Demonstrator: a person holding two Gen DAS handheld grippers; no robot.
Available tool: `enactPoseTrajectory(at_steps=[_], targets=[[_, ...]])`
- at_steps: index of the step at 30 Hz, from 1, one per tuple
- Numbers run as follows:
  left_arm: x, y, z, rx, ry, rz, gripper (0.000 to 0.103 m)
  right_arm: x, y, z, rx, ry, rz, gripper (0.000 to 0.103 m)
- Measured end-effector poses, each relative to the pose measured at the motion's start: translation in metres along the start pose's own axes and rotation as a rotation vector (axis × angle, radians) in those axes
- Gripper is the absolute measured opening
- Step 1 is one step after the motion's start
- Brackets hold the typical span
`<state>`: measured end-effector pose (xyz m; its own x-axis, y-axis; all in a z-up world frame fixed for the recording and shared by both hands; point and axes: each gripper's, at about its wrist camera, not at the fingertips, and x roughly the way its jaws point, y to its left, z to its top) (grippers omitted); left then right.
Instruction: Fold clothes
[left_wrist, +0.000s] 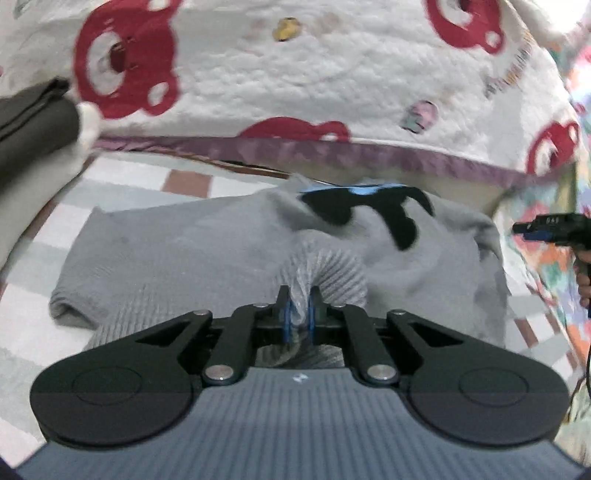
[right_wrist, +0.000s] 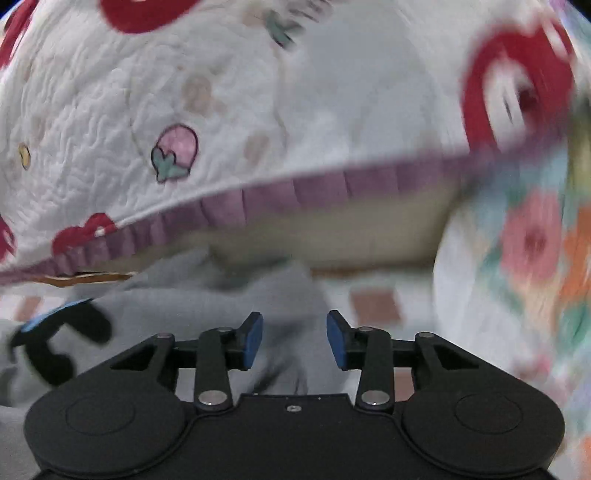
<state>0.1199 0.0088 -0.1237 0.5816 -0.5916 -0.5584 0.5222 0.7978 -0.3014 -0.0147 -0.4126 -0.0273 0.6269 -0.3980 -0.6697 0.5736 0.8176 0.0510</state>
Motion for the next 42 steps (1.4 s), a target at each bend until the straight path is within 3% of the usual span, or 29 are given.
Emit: enactPoseTrajectory(at_steps=[7, 11, 14, 18, 24, 31, 37, 38, 39, 40, 42], targets=[[-0.004, -0.036, -0.005, 0.114, -0.019, -0.046, 0.012, -0.007, -0.043, -0.083, 0.169, 0.124, 0.096, 0.046], [-0.013, -0.052, -0.005, 0.179, -0.054, -0.091, 0.012, -0.007, -0.041, -0.092, 0.161, 0.137, 0.148, 0.046], [-0.019, -0.064, -0.003, 0.217, -0.078, -0.144, 0.023, -0.007, -0.037, -0.093, 0.159, 0.143, 0.184, 0.046], [0.003, -0.075, -0.022, 0.266, 0.053, -0.197, 0.035, 0.001, -0.028, -0.095, 0.167, 0.15, 0.211, 0.047], [0.036, -0.081, -0.052, 0.342, 0.225, -0.17, 0.036, 0.018, -0.014, -0.109, 0.169, 0.186, 0.236, 0.047], [0.043, -0.079, -0.06, 0.382, 0.271, -0.145, 0.041, 0.032, -0.004, -0.121, 0.156, 0.23, 0.241, 0.047], [0.046, -0.082, -0.067, 0.427, 0.306, -0.138, 0.045, 0.036, -0.008, -0.124, 0.174, 0.211, 0.246, 0.047], [0.047, -0.083, -0.067, 0.43, 0.308, -0.139, 0.045, 0.036, -0.008, -0.125, 0.167, 0.202, 0.246, 0.043], [0.047, -0.083, -0.068, 0.432, 0.31, -0.139, 0.045, 0.035, -0.007, -0.125, 0.149, 0.191, 0.247, 0.02], [0.047, -0.083, -0.068, 0.431, 0.309, -0.136, 0.045, 0.033, -0.005, -0.124, 0.12, 0.179, 0.239, 0.007], [0.047, -0.082, -0.068, 0.435, 0.297, -0.123, 0.045, 0.026, -0.003, -0.118, 0.073, 0.147, 0.2, 0.008]])
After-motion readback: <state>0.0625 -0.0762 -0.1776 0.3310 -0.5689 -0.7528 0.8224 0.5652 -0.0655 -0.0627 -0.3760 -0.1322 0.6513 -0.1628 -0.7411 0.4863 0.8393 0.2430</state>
